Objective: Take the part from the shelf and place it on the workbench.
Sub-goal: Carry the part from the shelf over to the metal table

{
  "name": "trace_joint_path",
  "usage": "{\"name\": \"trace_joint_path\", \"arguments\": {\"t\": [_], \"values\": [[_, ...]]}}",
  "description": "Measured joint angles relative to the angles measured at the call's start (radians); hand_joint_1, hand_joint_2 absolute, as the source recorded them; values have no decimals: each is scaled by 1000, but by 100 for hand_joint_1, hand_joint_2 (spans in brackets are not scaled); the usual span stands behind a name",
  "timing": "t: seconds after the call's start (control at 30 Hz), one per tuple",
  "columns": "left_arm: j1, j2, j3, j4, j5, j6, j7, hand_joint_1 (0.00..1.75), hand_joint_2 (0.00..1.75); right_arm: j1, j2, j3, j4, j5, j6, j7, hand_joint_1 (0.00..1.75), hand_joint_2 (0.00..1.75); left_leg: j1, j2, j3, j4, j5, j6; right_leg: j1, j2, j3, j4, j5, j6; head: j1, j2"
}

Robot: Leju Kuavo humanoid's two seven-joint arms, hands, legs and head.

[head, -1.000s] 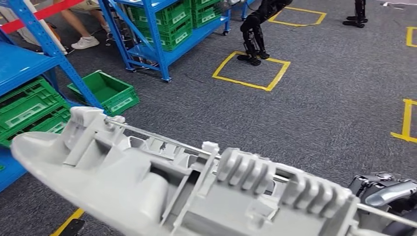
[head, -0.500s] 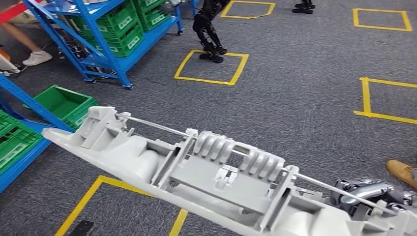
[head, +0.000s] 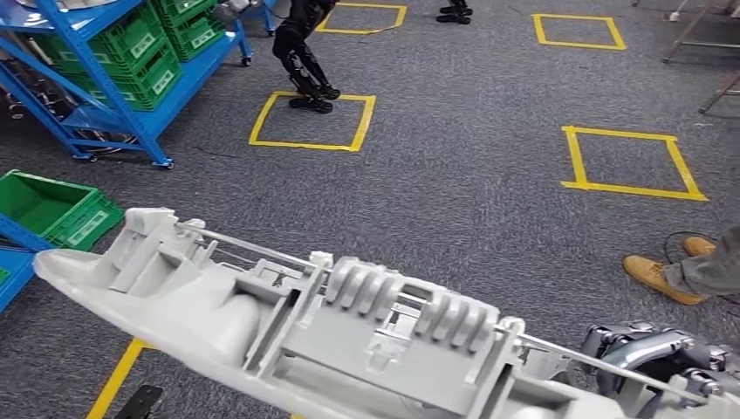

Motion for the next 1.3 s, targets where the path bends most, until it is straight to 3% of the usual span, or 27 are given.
{"name": "trace_joint_path", "arguments": {"t": [0.03,0.07,0.1,0.17,0.23,0.27,0.33,0.4,0.5,0.53,0.57,0.6,0.63,0.7,0.77,0.83,0.87,0.93,1.0,1.07,1.1,1.13,1.23,1.3], "values": [[1,-1,0,0,-1,3,0,0,175,0,-2,0,0,0,0,0,175,175,-3,13,1,0,-1,2,0,-5,-21,48,-17,1,0,0],[1,-2,0,0,-2,6,0,0,175,-1,-4,0,0,1,0,0,175,175,-5,26,2,0,-2,3,1,-8,-25,62,-15,1,0,0],[0,-4,-1,0,-3,11,0,0,175,-1,-6,0,0,1,0,0,175,175,-6,37,5,0,-4,3,2,-12,-5,30,7,-1,0,0],[-2,-9,-3,0,-5,22,0,0,175,-6,-8,0,0,2,0,1,175,175,-9,58,15,0,-10,0,10,-44,76,-113,71,-11,0,0],[-3,-12,-4,1,-8,36,2,0,175,-13,-10,0,-1,2,1,3,175,175,-12,74,23,1,-15,-8,19,-73,132,-213,105,-24,-1,0],[-4,-13,-5,1,-9,44,3,0,175,-15,-11,0,-1,2,2,4,175,175,-13,81,26,0,-16,-12,22,-74,137,-224,107,-30,-2,0],[-7,-13,-6,1,-10,56,5,0,175,-16,-12,0,-2,2,3,9,175,175,-11,96,29,-2,-18,-23,22,-52,133,-229,113,-41,-3,0],[-10,-15,-7,1,-10,60,4,0,175,-18,-12,0,-2,1,4,13,175,175,-9,75,21,22,-42,-34,16,-31,134,-238,120,-53,-4,0],[-9,-15,-8,1,-9,60,3,0,175,-25,-13,0,-2,0,6,14,175,175,-7,14,-59,195,-131,-43,9,0,136,-243,126,-59,-11,0],[-8,-14,-8,1,-8,61,3,0,175,-26,-13,0,-2,0,6,15,175,175,-6,8,-88,252,-148,-45,7,13,136,-243,126,-59,-12,0],[-7,-14,-8,1,-8,61,3,0,175,-26,-13,0,-1,1,6,15,175,175,-6,5,-105,278,-146,-46,6,26,136,-243,127,-58,-12,0],[-7,-13,-9,1,-8,61,3,0,175,-26,-14,0,-1,1,7,15,175,175,-4,4,-104,264,-122,-48,4,40,136,-242,127,-56,-12,0],[-7,-13,-9,1,-6,61,1,0,175,-26,-14,0,-1,0,7,16,175,175,-1,-2,-85,215,-84,-49,2,53,136,-242,128,-52,-12,0],[-8,-13,-10,2,2,52,-11,0,175,-28,-14,0,-1,-2,8,16,175,175,10,-41,-25,79,-18,-56,-1,78,133,-237,127,-40,-14,0],[-9,-13,-10,3,10,33,-33,0,175,-30,-14,0,-1,-6,9,17,175,175,16,-75,6,7,-4,-52,-2,100,123,-234,130,-25,-16,0],[-9,-13,-11,3,13,18,-51,0,175,-31,-14,0,-1,-13,10,17,175,175,13,-66,7,1,-8,-34,-6,118,113,-239,137,-12,-17,0],[-10,-12,-12,3,12,13,-56,0,175,-30,-14,0,-1,-17,10,16,175,175,12,-56,7,0,-6,-26,-6,111,110,-238,136,-8,-17,0],[-10,-10,-14,3,11,9,-58,0,175,-35,-15,0,-1,-28,13,15,175,175,11,-34,8,-2,-4,-11,-1,60,85,-186,102,-3,-9,0],[-7,-6,-14,3,12,5,-53,0,175,-43,-15,0,-1,-39,16,15,175,175,5,-9,8,-2,-5,-3,3,5,23,-50,30,-2,-2,0],[-3,-2,-14,3,13,1,-47,0,175,-46,-15,0,0,-44,18,15,175,175,-2,18,9,-2,-7,1,4,-8,-25,59,-8,-5,-1,0],[-3,0,-14,3,14,0,-47,0,175,-47,-15,0,1,-46,18,15,175,175,-4,30,10,-2,-8,2,5,-10,-21,57,1,-7,-1,0],[-4,0,-14,3,16,-1,-46,0,175,-47,-15,0,1,-47,19,15,175,175,-6,41,12,-2,-9,2,7,-13,5,12,28,-12,-1,0],[-6,1,-14,3,25,-3,-39,0,175,-55,-15,0,1,-53,21,17,175,175,-12,67,23,-2,-16,-5,20,-60,119,-190,107,-30,-1,0],[-8,2,-14,3,28,-3,-33,0,175,-61,-15,0,1,-56,21,19,175,175,-14,82,26,-3,-18,-14,26,-65,135,-227,114,-39,-2,0]]}}
